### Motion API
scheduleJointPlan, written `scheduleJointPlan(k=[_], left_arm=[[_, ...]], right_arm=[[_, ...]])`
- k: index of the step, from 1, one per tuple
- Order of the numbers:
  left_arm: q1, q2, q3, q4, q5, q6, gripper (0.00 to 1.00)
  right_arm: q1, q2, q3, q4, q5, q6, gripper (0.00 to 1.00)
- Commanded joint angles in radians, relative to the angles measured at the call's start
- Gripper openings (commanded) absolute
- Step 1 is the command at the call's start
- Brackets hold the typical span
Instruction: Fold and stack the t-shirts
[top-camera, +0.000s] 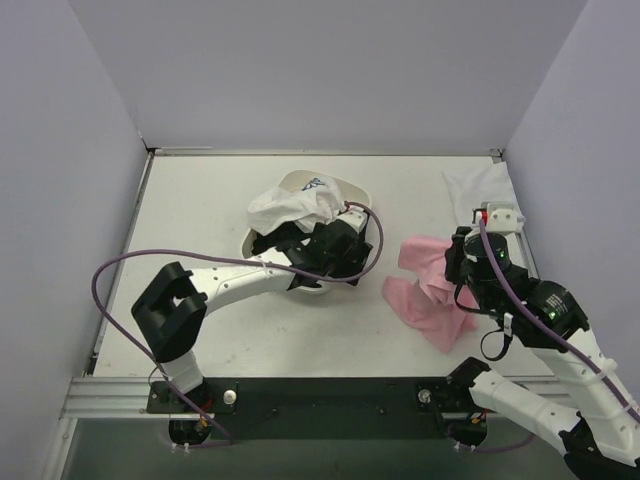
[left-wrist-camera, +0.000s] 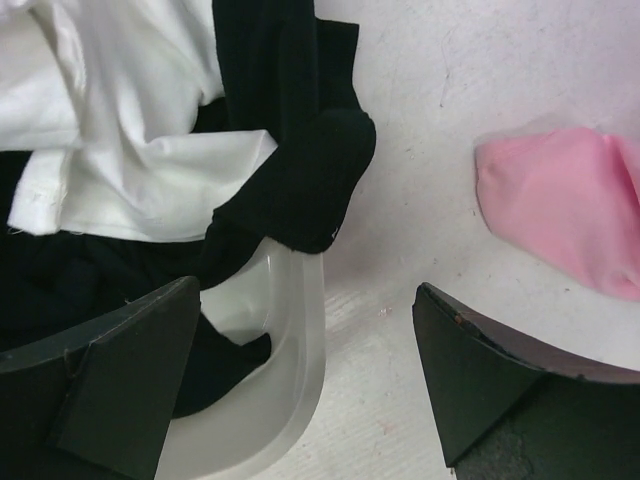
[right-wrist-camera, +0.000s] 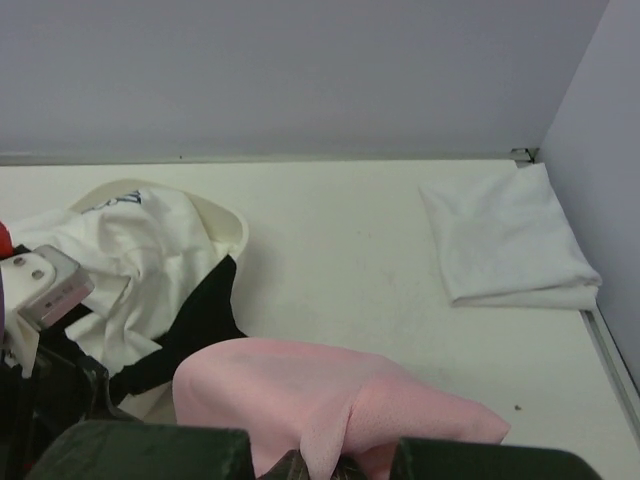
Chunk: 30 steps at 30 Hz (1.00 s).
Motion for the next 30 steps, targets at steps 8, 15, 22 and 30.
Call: scheduleJointPlan(k=[8,15,22,30], left_arm=[[0.023,0.164,0.086,-0.014,-0.017,-0.046,0.91],[0.075,0.167,0.058,-0.03,-0.023,-0.093,0.53],[0.128,0.164,0.103,-0.14,-0.05,-0.096,0.0],[0.283,0.161,0.23,-0.289,-0.077,0.053,0.0]], right_arm=[[-0.006,-0.081,-0.081,0.016,-0.008,0.042,0.0],[-0.006,-0.091,-0.099,0.022,-0.024,0.05,0.0],[-0.006,-0.089,-0.132,0.056,-0.058,0.07,0.0],[-0.006,-0.088,-0.174,0.104,-0.093,0.09,0.0]])
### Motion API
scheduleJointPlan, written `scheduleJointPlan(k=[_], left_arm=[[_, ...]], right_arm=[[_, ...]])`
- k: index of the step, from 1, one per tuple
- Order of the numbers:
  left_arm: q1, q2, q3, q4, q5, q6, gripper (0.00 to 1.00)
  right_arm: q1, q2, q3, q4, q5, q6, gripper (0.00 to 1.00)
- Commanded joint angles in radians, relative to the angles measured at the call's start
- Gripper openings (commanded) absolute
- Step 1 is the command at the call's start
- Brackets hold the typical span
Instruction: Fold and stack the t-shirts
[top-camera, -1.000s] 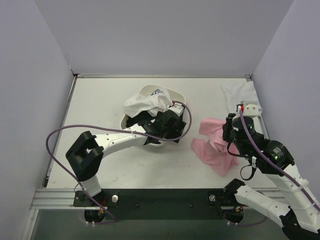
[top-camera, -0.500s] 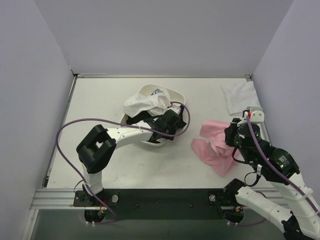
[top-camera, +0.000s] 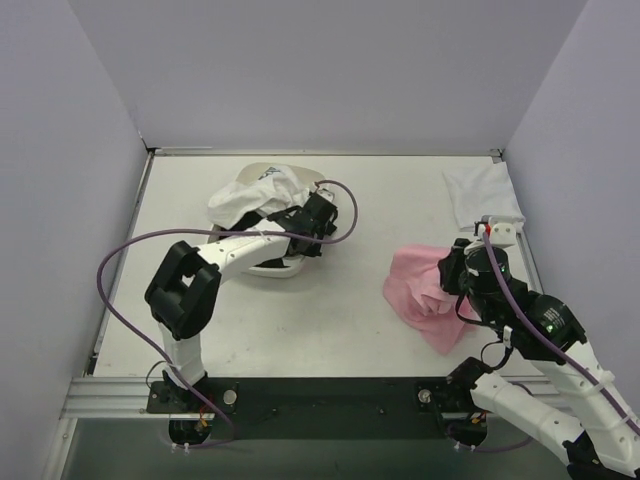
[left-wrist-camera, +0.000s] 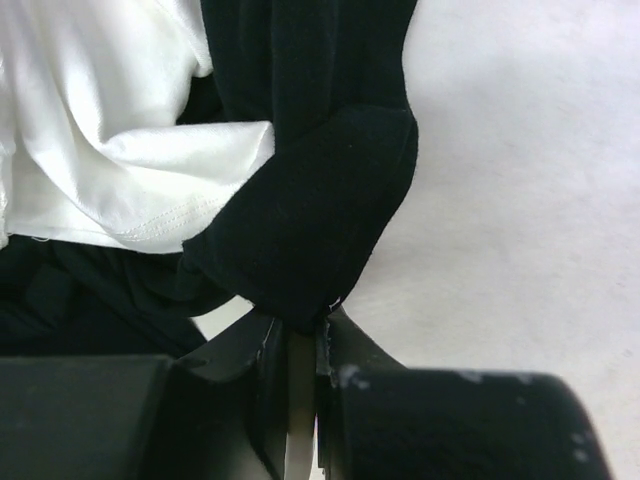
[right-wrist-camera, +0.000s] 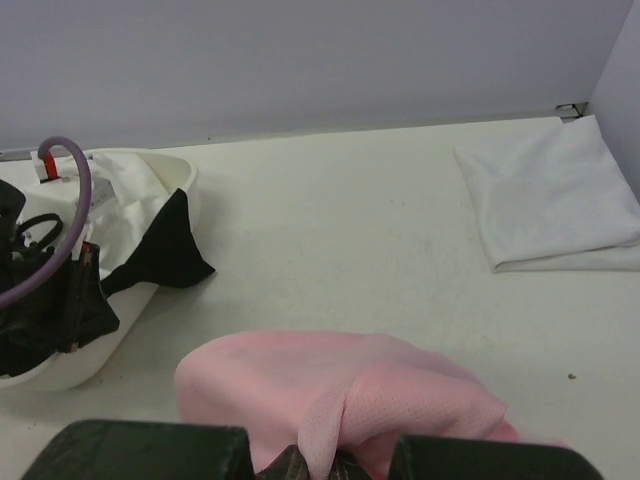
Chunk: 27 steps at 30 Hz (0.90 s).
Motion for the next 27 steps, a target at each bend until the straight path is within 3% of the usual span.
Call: scheduleJointPlan(k=[1,10,16,19,27], left_arm=[[0.138,-0.01,0.096,-0.105,-0.026,0.102,0.0],[0.292,0.094,0.083,0.022,0.037,0.251,0.0],[0.359,0.246,0.168,0.077,0.025,0.331,0.0],[0.414,0.315,0.252,0.033,0.052,0.342,0.0],[0.534,0.327,0.295,0.011,0.074,0.374,0.0]], right_arm=[[-0.004,0.004,-0.026,0.067,-0.027,0.025,0.0],[-0.001,0.022,-0.024,0.076,-0.056,0.028,0.0],[0.012,0.028,-0.029,0.084,-0.112,0.045,0.0],[0.018,0.031,-0.023,0.06,-0.11,0.039,0.0],[0.021,0.045,-0.023,0.046,-0.098,0.026,0.0]])
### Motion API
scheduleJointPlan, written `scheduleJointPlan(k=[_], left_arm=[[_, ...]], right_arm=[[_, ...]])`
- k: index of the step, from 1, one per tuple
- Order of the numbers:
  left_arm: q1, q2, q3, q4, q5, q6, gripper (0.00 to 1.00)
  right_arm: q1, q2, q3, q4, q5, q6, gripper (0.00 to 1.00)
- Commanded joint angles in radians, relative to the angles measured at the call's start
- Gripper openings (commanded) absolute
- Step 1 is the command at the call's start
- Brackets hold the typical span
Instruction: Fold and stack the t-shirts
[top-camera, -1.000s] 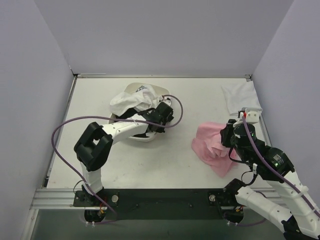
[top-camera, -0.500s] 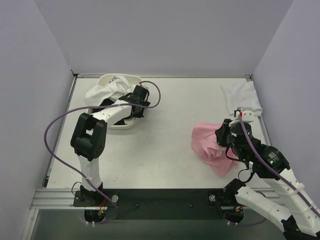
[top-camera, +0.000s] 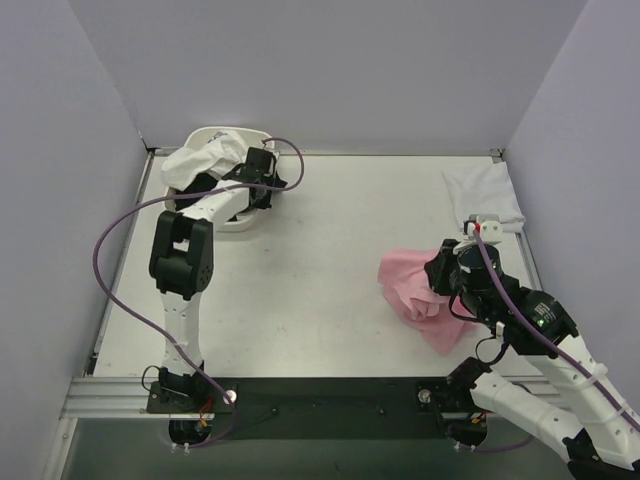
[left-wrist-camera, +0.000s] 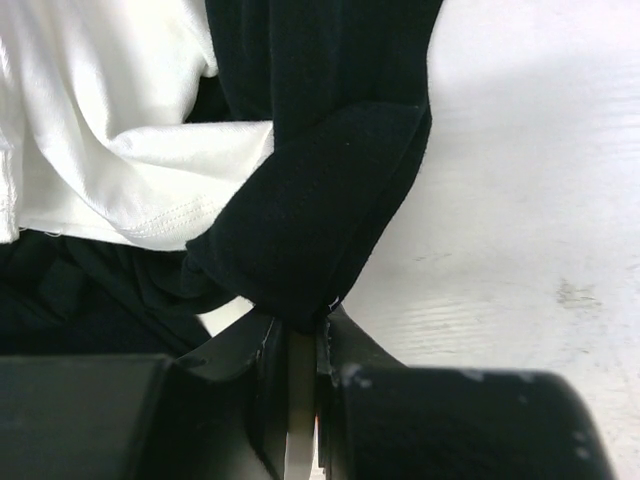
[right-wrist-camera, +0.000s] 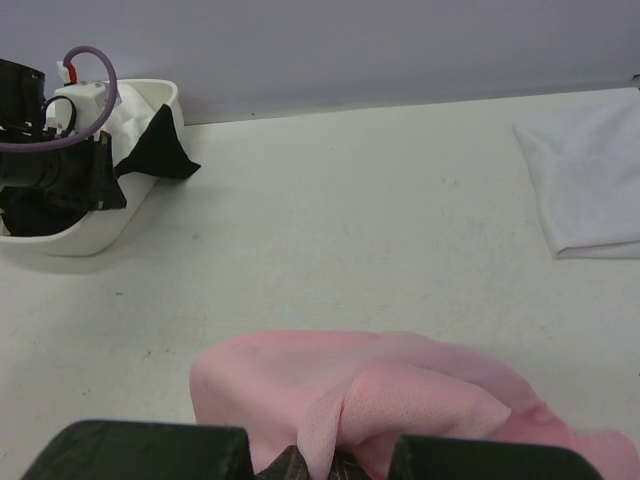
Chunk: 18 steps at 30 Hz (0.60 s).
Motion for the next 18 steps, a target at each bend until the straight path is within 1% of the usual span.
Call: scheduleJointPlan(k=[1,3,6,9,11,18], left_arm=[[0.128,0.049,-0.011,-0.055,0.014,0.033,0.0],[0.168,0.032,-0.023,-0.046,0.023,0.035,0.0],[0.243,0.009,-0.039,-0.034,0.086,0.015,0.0],[0.294,0.026,-0.001,-0.046,0.121,0.003,0.0],[0.308,0.052,0.032,-0.074,0.127,-0.007,0.0],[0.328,0.107,0.107,-0.091,0.143,0.006,0.0]], right_arm=[[0.004,0.03,0.005,0.002,0.002,0.0,0.0],[0.007,0.035,0.002,0.01,-0.001,0.002,0.0],[0.009,0.032,-0.006,0.017,-0.008,0.002,0.0],[0.009,0.035,-0.01,0.024,-0.011,0.0,0.0],[0.012,0.033,-0.009,0.025,-0.018,-0.002,0.0],[0.015,0.029,-0.01,0.024,-0.021,-0.002,0.0]])
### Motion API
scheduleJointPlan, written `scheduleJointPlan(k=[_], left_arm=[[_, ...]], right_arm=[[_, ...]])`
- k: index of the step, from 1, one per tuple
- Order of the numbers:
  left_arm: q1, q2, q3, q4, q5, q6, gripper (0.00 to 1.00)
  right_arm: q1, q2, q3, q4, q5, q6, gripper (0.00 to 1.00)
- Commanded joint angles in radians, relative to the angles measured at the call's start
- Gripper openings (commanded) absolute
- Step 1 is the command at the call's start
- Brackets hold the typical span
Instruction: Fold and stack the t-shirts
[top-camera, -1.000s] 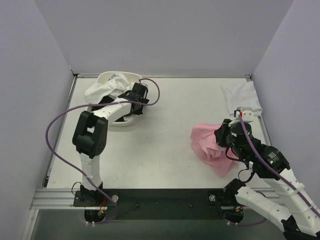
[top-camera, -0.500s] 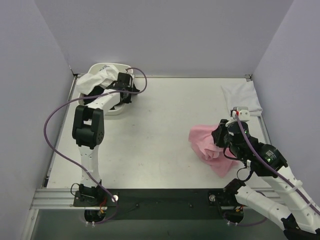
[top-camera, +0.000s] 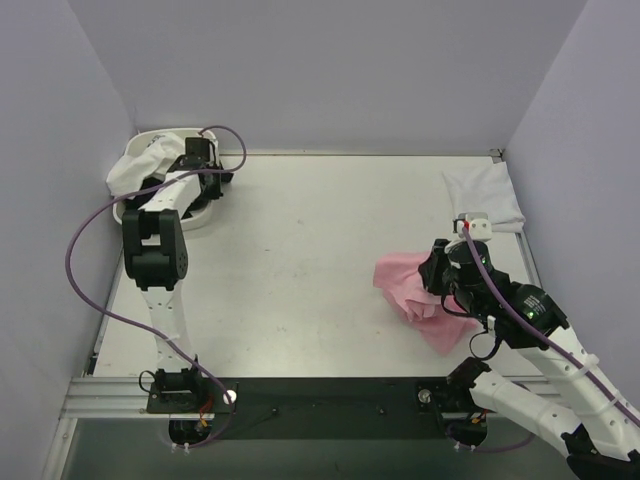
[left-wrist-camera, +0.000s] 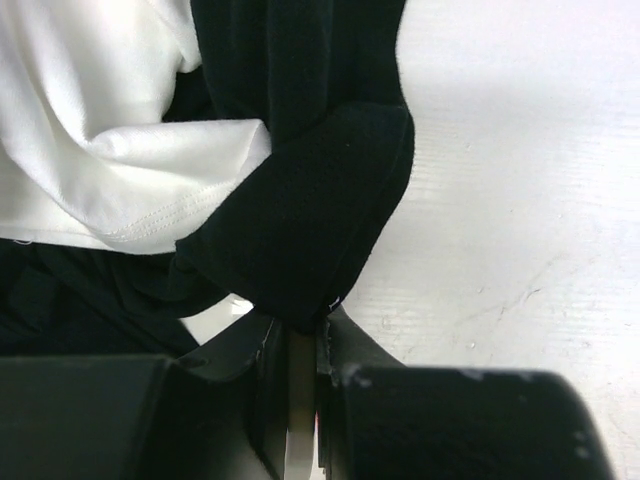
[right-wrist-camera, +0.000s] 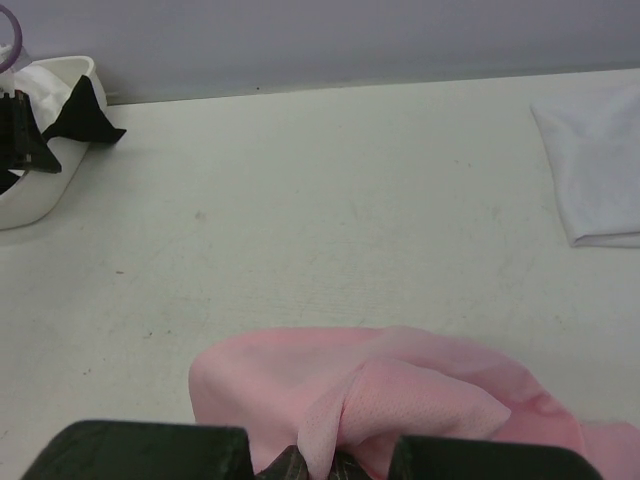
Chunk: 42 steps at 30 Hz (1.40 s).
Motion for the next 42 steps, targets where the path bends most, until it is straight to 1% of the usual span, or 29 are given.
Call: scheduleJointPlan(k=[1,3,5,7,8,11,15,16,17,18,19,20,21,22,23,24,26,27,28,29,30,31,32,33,34,35,37,38,42], left_arm=[[0.009,0.071,0.041,-0.053,-0.001,-0.007,0.0],[0.009,0.064,0.037,-0.048,-0.016,-0.021,0.0],[0.009,0.048,0.031,-0.05,-0.012,-0.037,0.4],[0.009,0.022,0.034,-0.06,-0.018,-0.07,0.72],[0.009,0.014,0.047,-0.07,-0.024,-0.08,0.94],[0.008,-0.039,0.049,-0.094,-0.065,-0.12,0.95],[-0.014,-0.165,0.066,-0.158,-0.191,-0.221,0.95],[-0.027,-0.195,0.067,-0.172,-0.225,-0.241,0.96],[-0.049,-0.263,0.067,-0.182,-0.26,-0.249,0.95],[-0.098,-0.295,0.064,-0.195,-0.309,-0.254,0.96],[-0.128,-0.329,0.064,-0.206,-0.335,-0.261,0.96],[-0.155,-0.391,0.063,-0.22,-0.355,-0.269,0.96],[-0.187,-0.422,0.051,-0.243,-0.336,-0.3,0.96],[-0.192,-0.453,0.04,-0.251,-0.298,-0.321,0.96],[-0.195,-0.51,0.025,-0.264,-0.224,-0.355,0.96],[-0.207,-0.541,-0.015,-0.266,-0.207,-0.367,0.96],[-0.221,-0.634,-0.072,-0.24,-0.158,-0.366,0.96],[-0.225,-0.659,-0.113,-0.239,-0.148,-0.366,0.97],[-0.228,-0.708,-0.13,-0.237,-0.141,-0.366,0.96],[-0.231,-0.729,-0.149,-0.237,-0.116,-0.36,0.97],[-0.235,-0.752,-0.167,-0.238,-0.11,-0.354,0.97],[-0.244,-0.791,-0.196,-0.246,-0.109,-0.351,0.97],[-0.248,-0.812,-0.216,-0.252,-0.104,-0.35,0.97],[-0.251,-0.835,-0.236,-0.252,-0.099,-0.352,0.97],[-0.256,-0.882,-0.277,-0.252,-0.09,-0.354,0.97],[-0.262,-0.906,-0.298,-0.254,-0.079,-0.363,0.97],[-0.274,-0.984,-0.345,-0.245,-0.049,-0.373,0.97],[-0.279,-1.007,-0.385,-0.236,-0.04,-0.384,0.97],[-0.305,-1.076,-0.449,-0.231,-0.004,-0.4,0.97]], right_arm=[[0.008,0.0,-0.004,0.021,0.002,-0.003,0.0],[0.008,0.009,-0.007,0.022,0.002,0.0,0.0],[0.008,0.026,-0.009,0.028,-0.002,-0.003,0.0],[0.008,0.052,-0.004,0.045,-0.007,-0.008,0.0],[0.01,0.061,0.0,0.05,-0.007,-0.009,0.0],[0.01,0.11,0.02,0.073,-0.01,-0.021,0.0],[0.007,0.196,0.092,0.097,-0.005,-0.05,0.0],[0.002,0.248,0.152,0.097,-0.002,-0.058,0.0],[-0.001,0.279,0.195,0.102,-0.004,-0.066,0.0],[-0.004,0.308,0.232,0.105,-0.013,-0.074,0.0],[-0.004,0.374,0.316,0.108,-0.025,-0.084,0.0],[-0.005,0.409,0.354,0.11,-0.065,-0.083,0.0],[-0.004,0.484,0.39,0.11,-0.093,-0.077,0.0],[0.01,0.518,0.452,0.113,-0.12,-0.052,0.0],[0.024,0.55,0.47,0.135,-0.151,-0.038,0.0],[0.05,0.607,0.478,0.161,-0.183,-0.026,0.0],[0.123,0.667,0.485,0.256,-0.246,0.001,0.0],[0.142,0.74,0.493,0.283,-0.337,0.014,0.0],[0.181,0.78,0.505,0.313,-0.367,0.014,0.0],[0.201,0.82,0.546,0.32,-0.398,0.009,0.0],[0.22,0.898,0.569,0.318,-0.444,0.003,0.01],[0.243,0.934,0.598,0.308,-0.444,-0.008,0.1],[0.283,0.961,0.62,0.298,-0.429,-0.027,0.41],[0.306,0.994,0.651,0.288,-0.401,-0.038,0.63],[0.323,0.992,0.654,0.268,-0.318,-0.049,0.89],[0.352,0.98,0.646,0.266,-0.273,-0.064,1.0],[0.367,0.899,0.582,0.268,-0.147,-0.072,1.0],[0.369,0.832,0.552,0.269,-0.124,-0.075,1.0],[0.369,0.666,0.41,0.237,-0.004,-0.063,1.0]])
